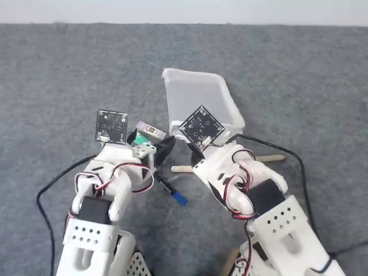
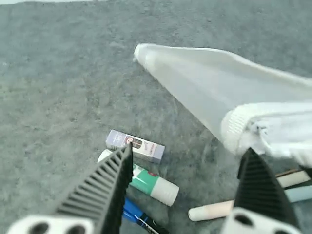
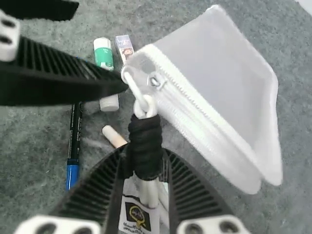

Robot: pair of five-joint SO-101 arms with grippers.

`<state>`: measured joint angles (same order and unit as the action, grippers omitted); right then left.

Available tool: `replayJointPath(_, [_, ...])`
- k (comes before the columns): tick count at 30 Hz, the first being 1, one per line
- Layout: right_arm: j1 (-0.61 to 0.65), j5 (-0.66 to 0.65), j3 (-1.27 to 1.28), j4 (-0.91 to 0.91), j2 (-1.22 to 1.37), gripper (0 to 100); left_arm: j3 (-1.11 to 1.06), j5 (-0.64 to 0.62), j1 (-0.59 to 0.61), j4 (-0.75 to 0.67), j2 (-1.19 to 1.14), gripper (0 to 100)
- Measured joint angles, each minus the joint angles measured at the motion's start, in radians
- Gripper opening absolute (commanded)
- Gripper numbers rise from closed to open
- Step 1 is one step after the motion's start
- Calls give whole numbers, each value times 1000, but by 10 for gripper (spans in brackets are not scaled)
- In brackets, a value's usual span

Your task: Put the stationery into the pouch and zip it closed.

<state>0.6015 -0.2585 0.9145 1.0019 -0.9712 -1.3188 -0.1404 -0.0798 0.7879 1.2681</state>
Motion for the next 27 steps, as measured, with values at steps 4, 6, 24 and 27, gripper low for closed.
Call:
replayJointPath(4, [17, 0, 11, 0, -5, 7, 21, 0, 8, 0, 0, 324])
replayJointPath(6, [35, 0, 11, 0, -5, 7, 25, 0, 9, 0, 0, 324])
replayJointPath(24, [44, 0, 11, 0, -5, 7, -15, 0, 9, -84, -6, 324])
replayJointPath(27, [44, 0, 11, 0, -5, 7, -32, 0, 8, -103, -6, 324])
